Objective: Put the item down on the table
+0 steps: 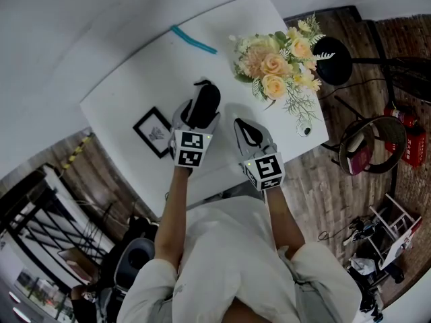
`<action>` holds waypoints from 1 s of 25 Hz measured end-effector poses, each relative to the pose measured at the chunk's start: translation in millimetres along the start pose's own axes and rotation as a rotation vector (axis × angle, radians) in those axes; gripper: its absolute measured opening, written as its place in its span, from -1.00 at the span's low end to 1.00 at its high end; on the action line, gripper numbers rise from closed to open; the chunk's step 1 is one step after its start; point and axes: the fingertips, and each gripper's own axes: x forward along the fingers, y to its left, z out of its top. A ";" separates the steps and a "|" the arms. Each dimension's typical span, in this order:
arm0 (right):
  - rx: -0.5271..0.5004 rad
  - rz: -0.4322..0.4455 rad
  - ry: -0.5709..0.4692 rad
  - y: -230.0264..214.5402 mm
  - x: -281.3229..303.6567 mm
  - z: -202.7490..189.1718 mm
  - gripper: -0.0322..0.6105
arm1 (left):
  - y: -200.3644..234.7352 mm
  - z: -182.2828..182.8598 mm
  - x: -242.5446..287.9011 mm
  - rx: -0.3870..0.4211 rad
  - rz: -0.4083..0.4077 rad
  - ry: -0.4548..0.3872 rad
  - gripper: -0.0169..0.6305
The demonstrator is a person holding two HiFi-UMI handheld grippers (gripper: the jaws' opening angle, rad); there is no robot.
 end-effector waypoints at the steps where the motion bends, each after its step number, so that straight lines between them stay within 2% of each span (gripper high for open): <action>1: -0.002 0.001 -0.002 0.4 0.0 0.9 -0.89 | 0.2 0.9 -1.4 0.001 0.001 -0.002 0.25; 11: -0.025 0.010 -0.025 5.4 -2.3 10.5 -0.89 | -0.2 14.7 -20.4 0.002 0.016 -0.056 0.14; 20: -0.073 0.004 -0.067 10.0 -15.5 33.6 -0.89 | -1.8 43.1 -63.4 0.014 0.039 -0.190 -0.30; 25: -0.109 0.010 -0.098 21.0 -30.6 49.6 -0.89 | -8.6 58.0 -97.7 0.027 0.044 -0.261 -0.47</action>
